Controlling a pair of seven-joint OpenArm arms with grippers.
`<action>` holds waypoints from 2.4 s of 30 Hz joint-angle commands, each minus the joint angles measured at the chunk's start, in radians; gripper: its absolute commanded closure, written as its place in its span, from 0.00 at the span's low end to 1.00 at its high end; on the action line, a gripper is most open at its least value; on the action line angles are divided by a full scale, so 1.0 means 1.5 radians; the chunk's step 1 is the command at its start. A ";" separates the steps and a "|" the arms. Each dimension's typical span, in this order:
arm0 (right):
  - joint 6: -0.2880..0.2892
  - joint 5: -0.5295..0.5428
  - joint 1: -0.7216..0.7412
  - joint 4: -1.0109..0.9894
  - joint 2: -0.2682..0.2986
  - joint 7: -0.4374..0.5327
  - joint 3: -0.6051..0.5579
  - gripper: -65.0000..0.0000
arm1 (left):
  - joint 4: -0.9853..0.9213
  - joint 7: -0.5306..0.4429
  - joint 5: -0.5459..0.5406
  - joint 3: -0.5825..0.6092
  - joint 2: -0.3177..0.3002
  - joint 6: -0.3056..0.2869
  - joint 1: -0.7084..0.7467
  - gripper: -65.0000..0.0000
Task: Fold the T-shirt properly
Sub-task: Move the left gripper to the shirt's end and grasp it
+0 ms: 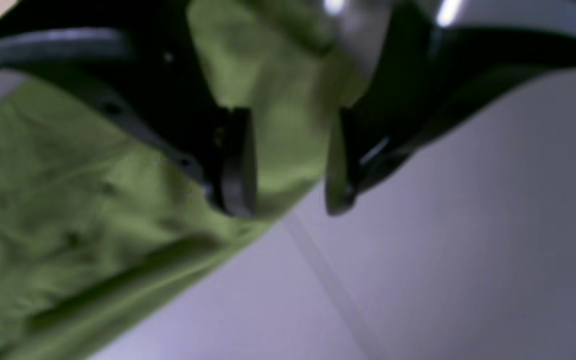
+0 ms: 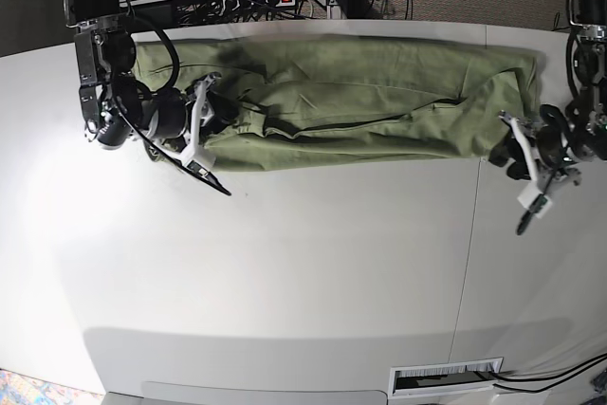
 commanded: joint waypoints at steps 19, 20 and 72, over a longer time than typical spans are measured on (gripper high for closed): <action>0.001 -0.021 0.011 0.009 0.009 0.010 0.003 0.74 | -0.075 0.070 -0.081 -0.167 -0.020 0.022 0.124 0.61; 0.001 -0.021 0.011 0.009 0.009 0.010 0.003 0.74 | -0.075 0.069 -0.086 -0.167 -0.020 0.022 0.127 0.61; 0.001 -0.020 0.011 0.009 0.009 0.007 0.003 0.74 | -0.255 0.126 -0.303 -0.167 -0.030 -0.096 0.077 0.55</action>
